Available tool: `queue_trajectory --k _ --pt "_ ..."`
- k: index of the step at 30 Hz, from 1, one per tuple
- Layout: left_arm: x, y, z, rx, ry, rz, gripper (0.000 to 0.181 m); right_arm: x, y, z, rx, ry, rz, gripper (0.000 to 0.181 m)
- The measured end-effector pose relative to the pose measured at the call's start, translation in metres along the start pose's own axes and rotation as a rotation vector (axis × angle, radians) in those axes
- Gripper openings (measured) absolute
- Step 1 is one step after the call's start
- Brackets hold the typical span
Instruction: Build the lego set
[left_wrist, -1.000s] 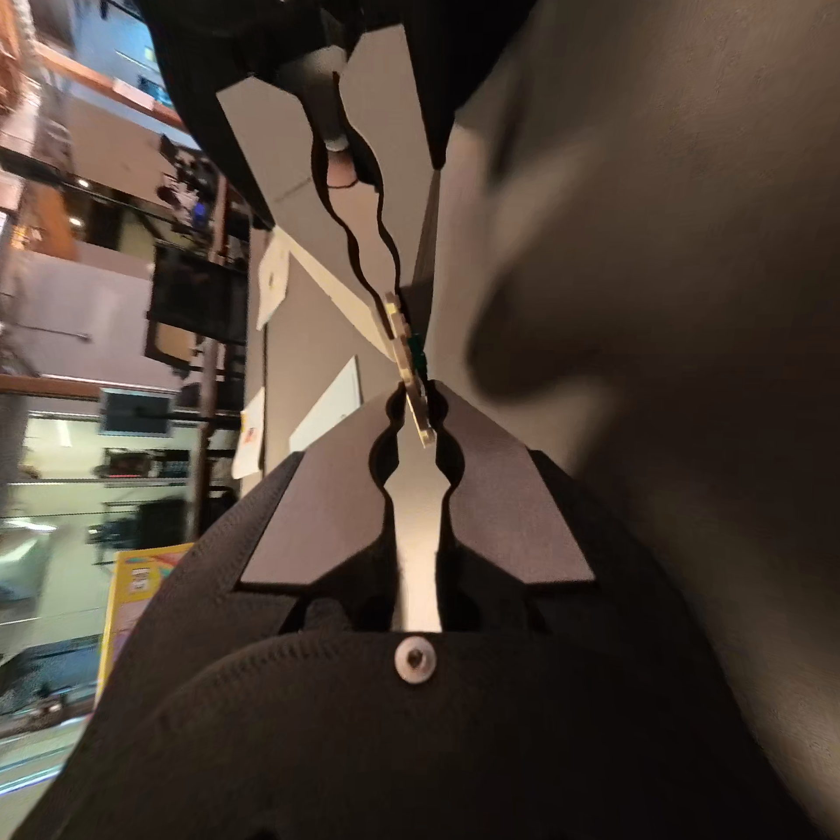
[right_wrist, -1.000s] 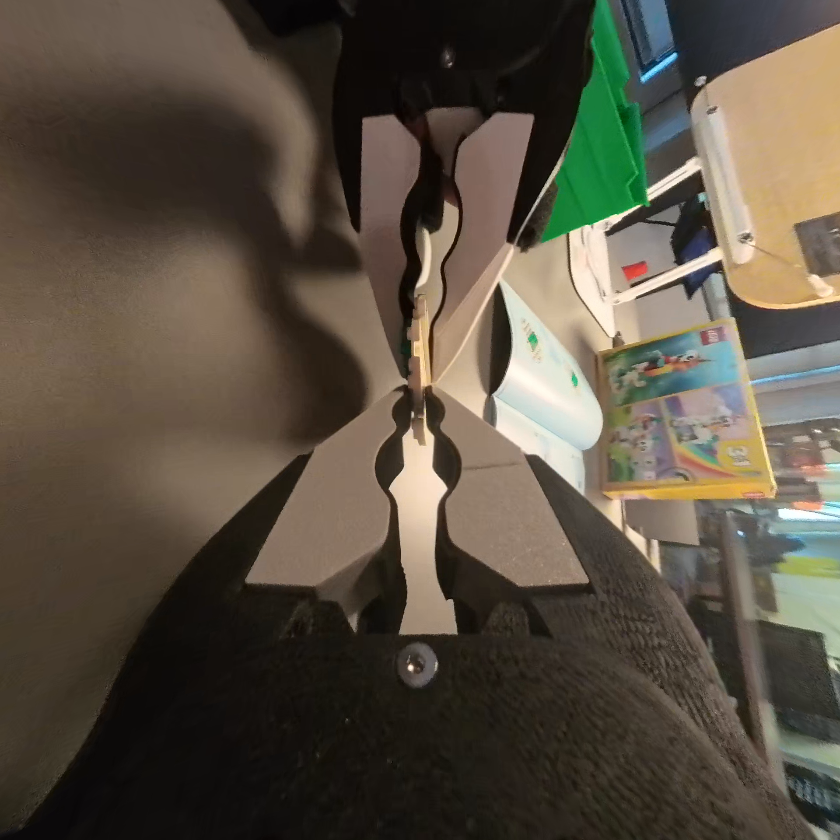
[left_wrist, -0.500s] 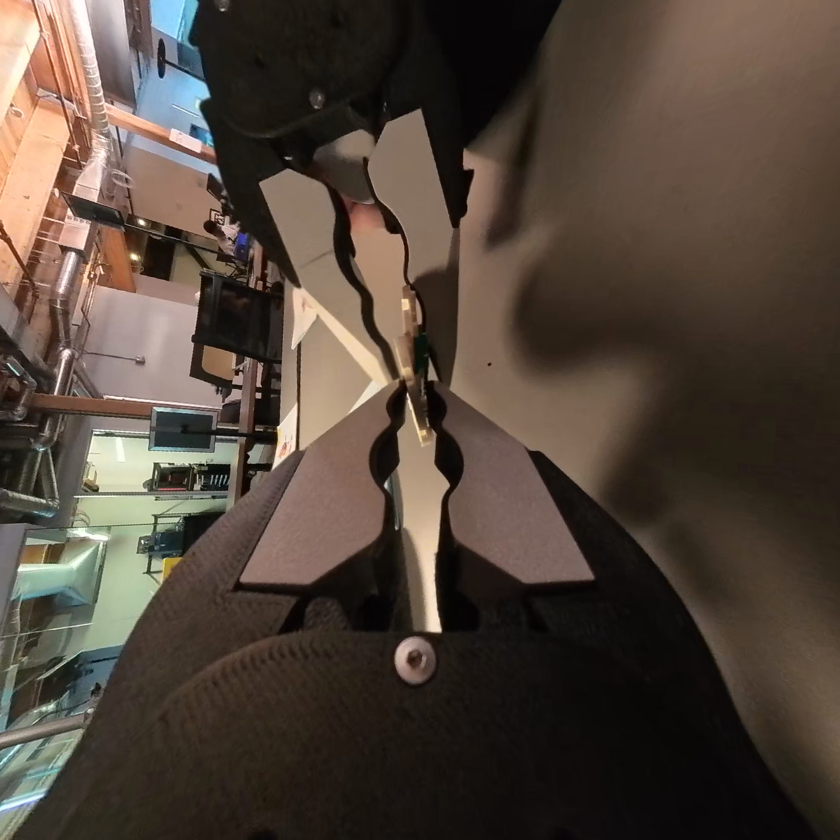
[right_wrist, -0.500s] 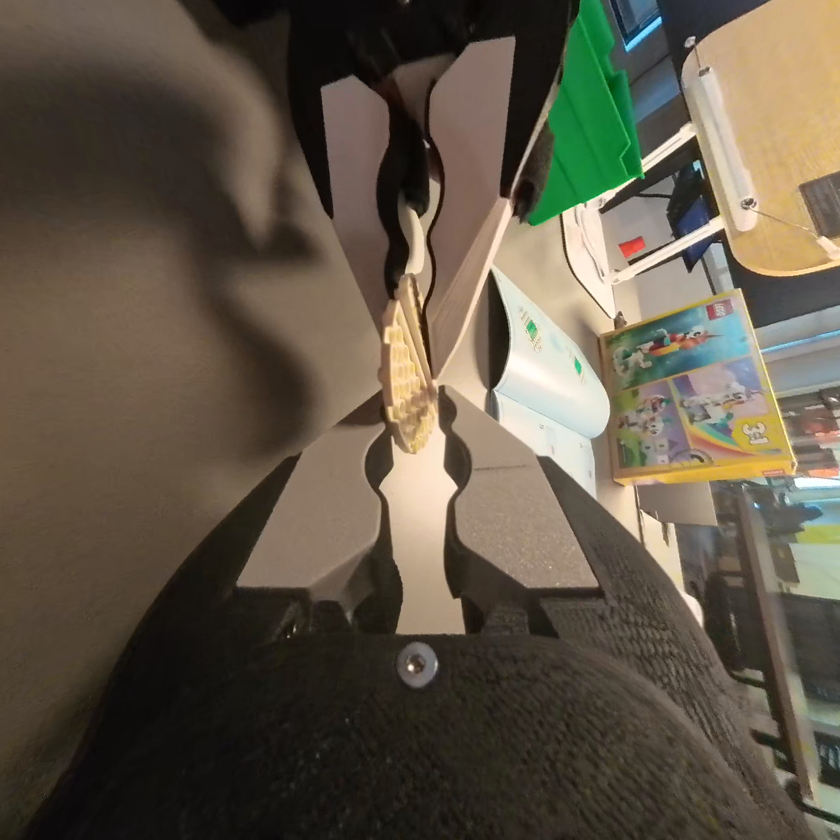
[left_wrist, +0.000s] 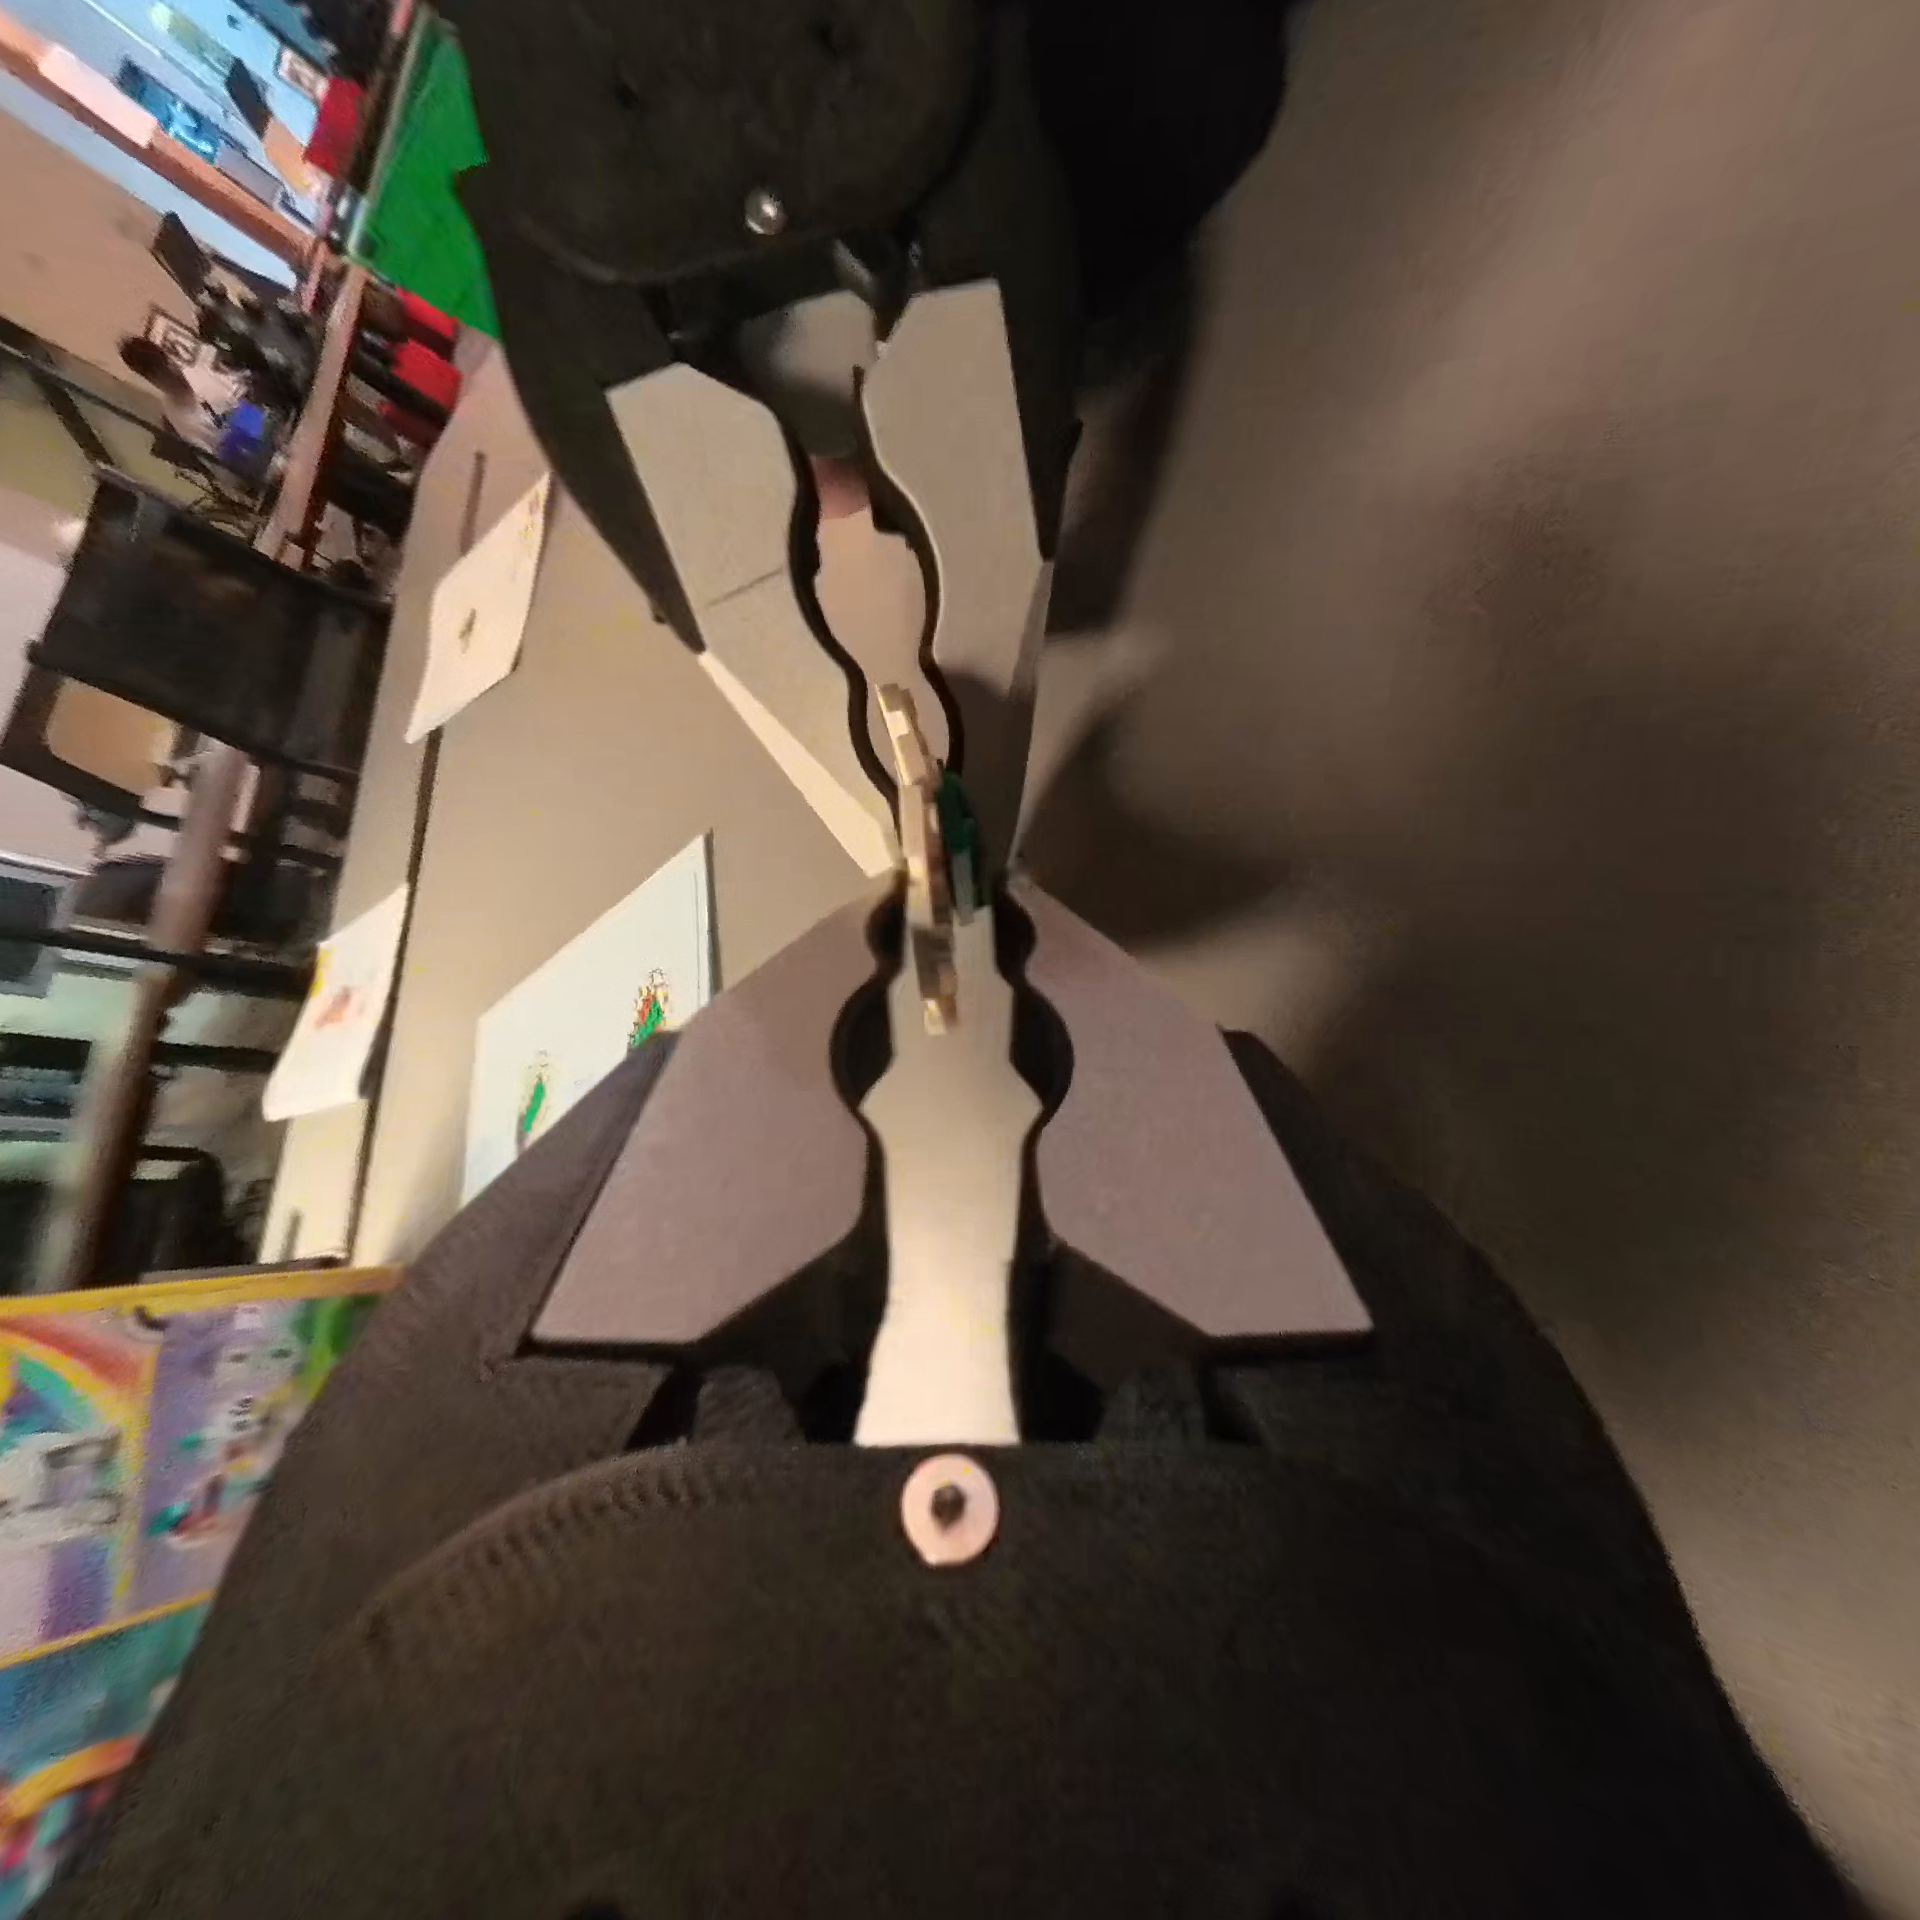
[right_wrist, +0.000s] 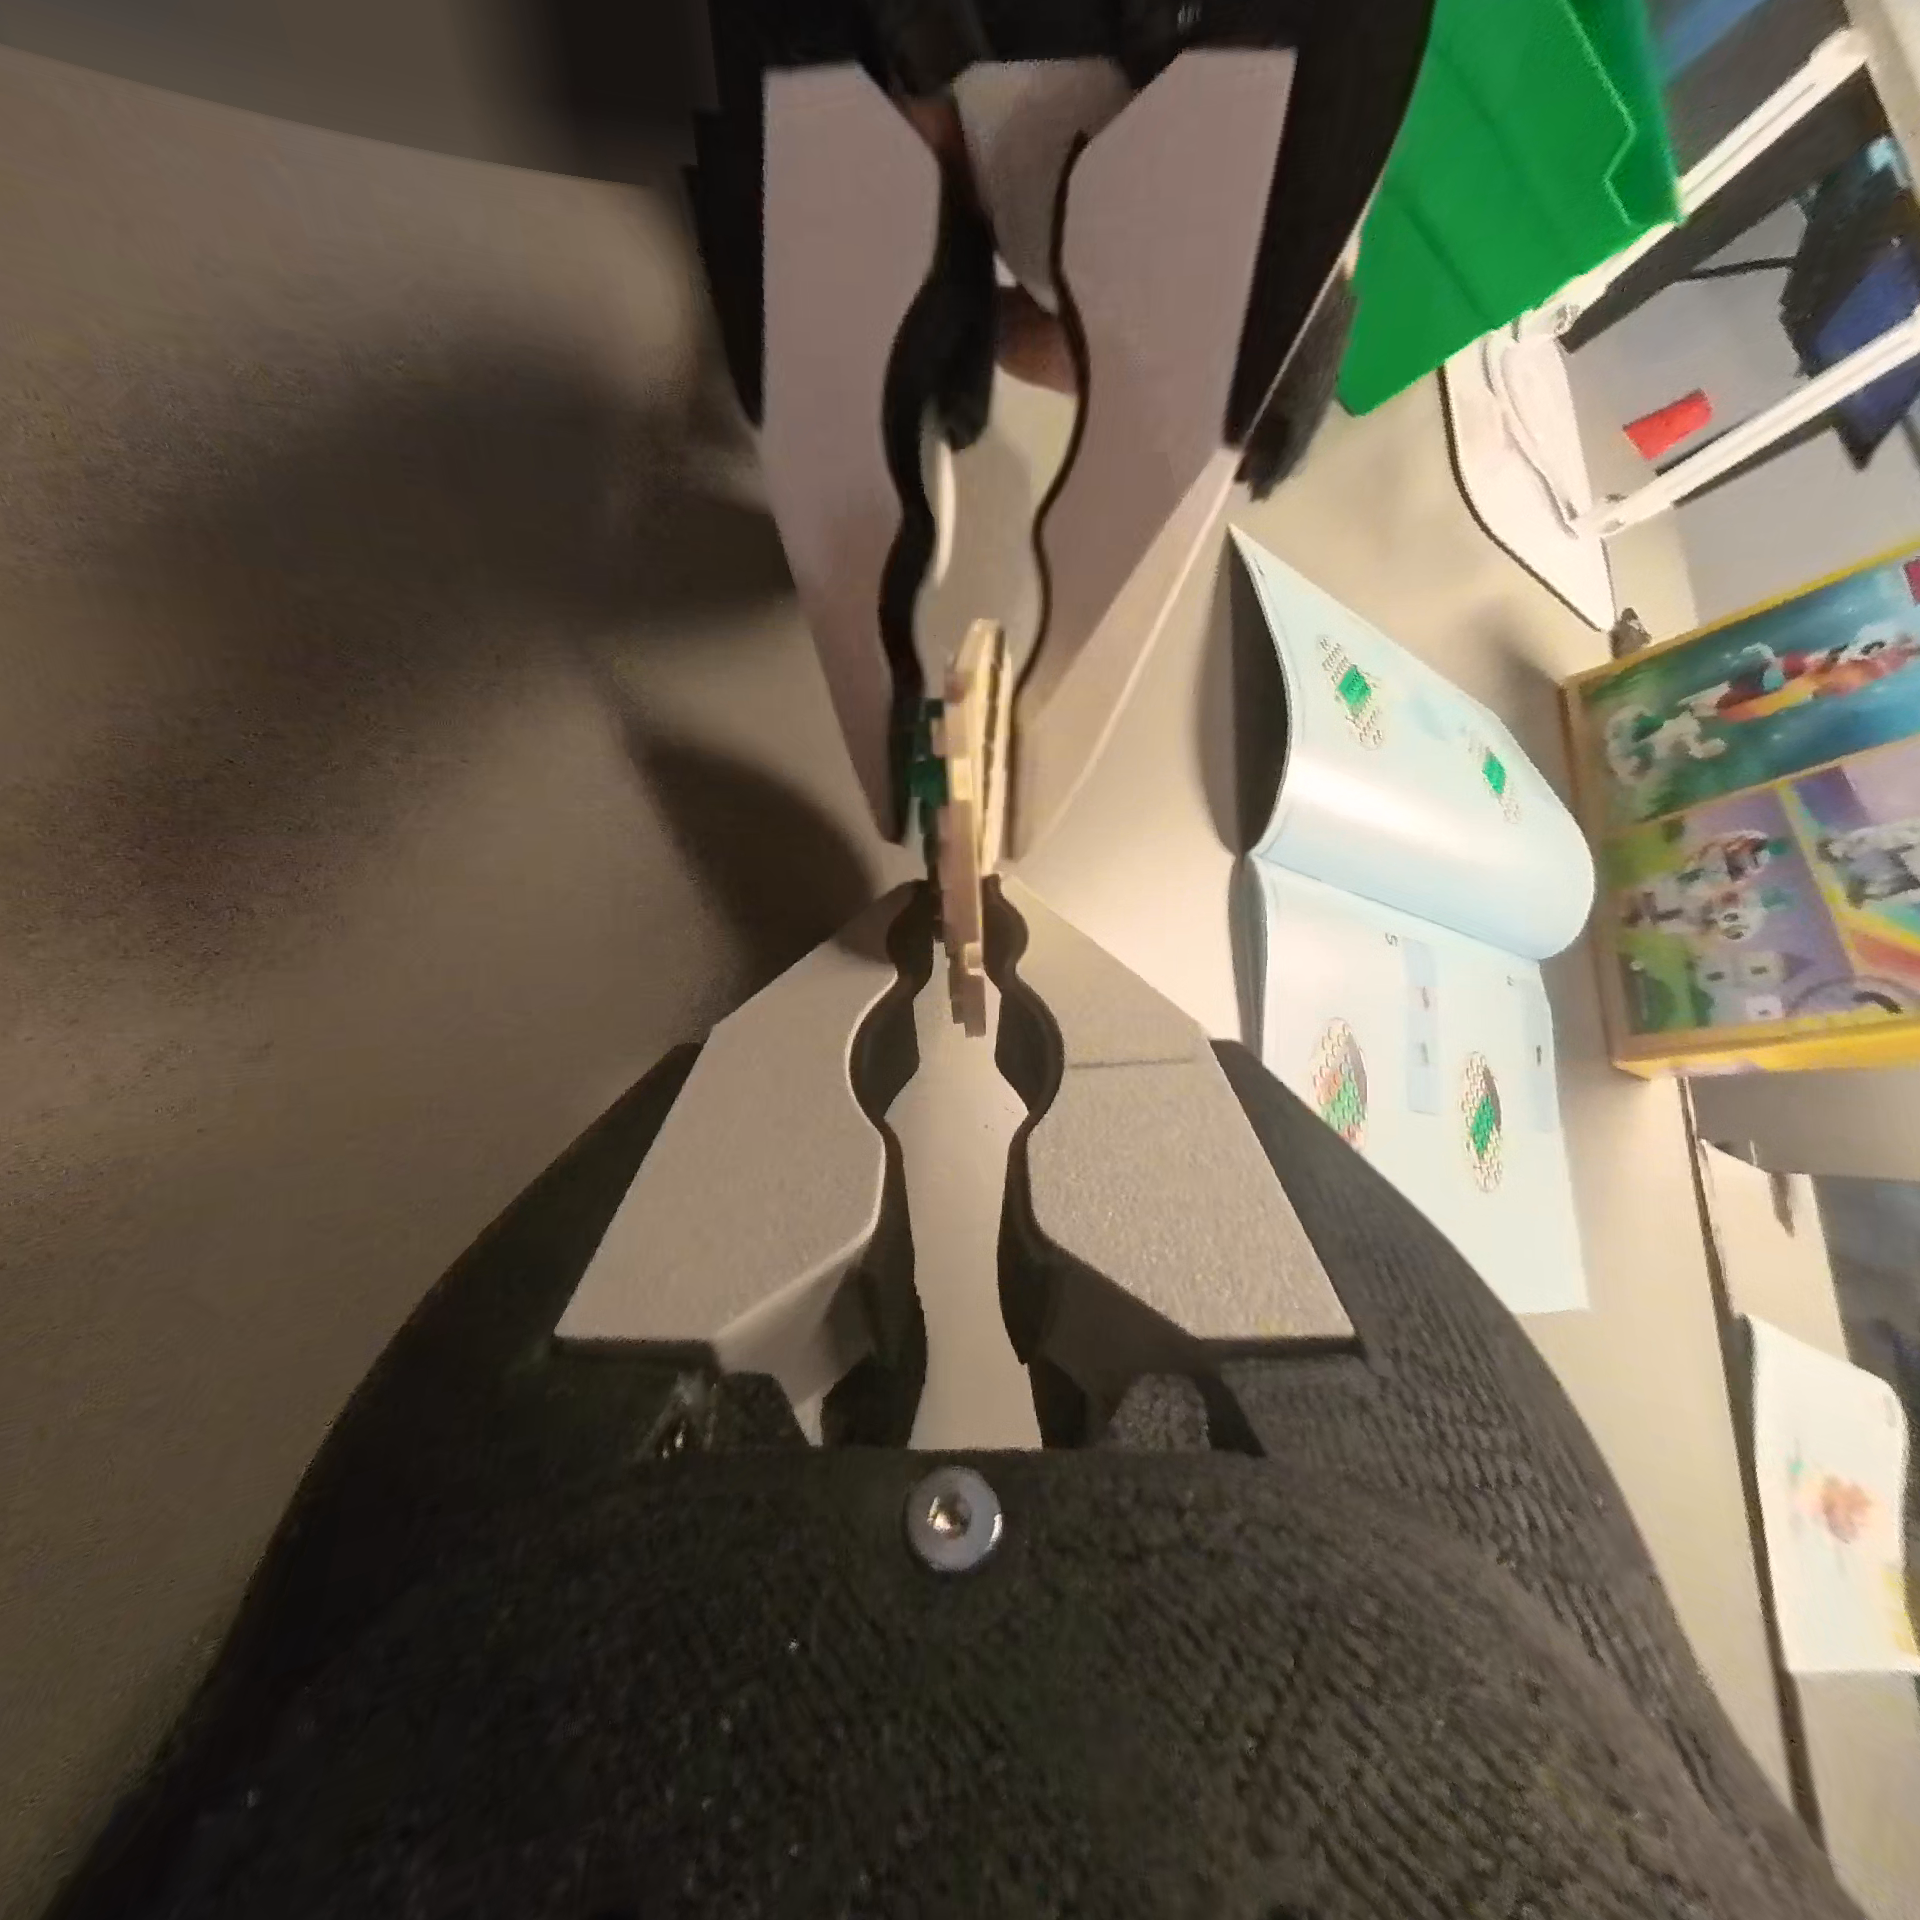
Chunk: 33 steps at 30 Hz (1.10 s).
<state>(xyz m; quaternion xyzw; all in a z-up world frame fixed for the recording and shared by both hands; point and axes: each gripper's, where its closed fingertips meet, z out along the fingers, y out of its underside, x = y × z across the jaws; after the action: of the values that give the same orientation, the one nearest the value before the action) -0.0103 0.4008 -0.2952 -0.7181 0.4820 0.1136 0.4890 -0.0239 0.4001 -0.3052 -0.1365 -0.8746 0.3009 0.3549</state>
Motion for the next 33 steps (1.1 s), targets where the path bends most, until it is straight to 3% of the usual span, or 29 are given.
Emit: queue_trajectory --k 1,4,11,22,30,33 --pt "-0.002 -0.004 -0.002 0.027 0.0 -0.036 0.029 0.002 0.001 -0.001 0.001 0.005 0.01 0.007" --pt "-0.008 -0.016 -0.009 0.108 -0.005 -0.126 0.045 0.006 0.0 -0.003 0.017 0.017 0.037 0.007" --pt "-0.014 -0.021 -0.011 0.122 -0.067 -0.094 0.012 0.009 -0.004 -0.005 0.045 0.023 0.066 0.007" --pt "-0.029 -0.024 -0.014 0.124 -0.115 -0.169 0.009 0.026 -0.009 -0.009 0.098 0.116 0.133 0.008" --pt "-0.03 -0.029 -0.019 0.166 -0.126 -0.128 0.009 0.029 -0.016 -0.013 0.163 0.119 0.154 0.009" --pt "-0.027 -0.034 -0.024 0.204 -0.121 -0.076 0.009 0.03 -0.019 -0.017 0.188 0.13 0.136 0.018"
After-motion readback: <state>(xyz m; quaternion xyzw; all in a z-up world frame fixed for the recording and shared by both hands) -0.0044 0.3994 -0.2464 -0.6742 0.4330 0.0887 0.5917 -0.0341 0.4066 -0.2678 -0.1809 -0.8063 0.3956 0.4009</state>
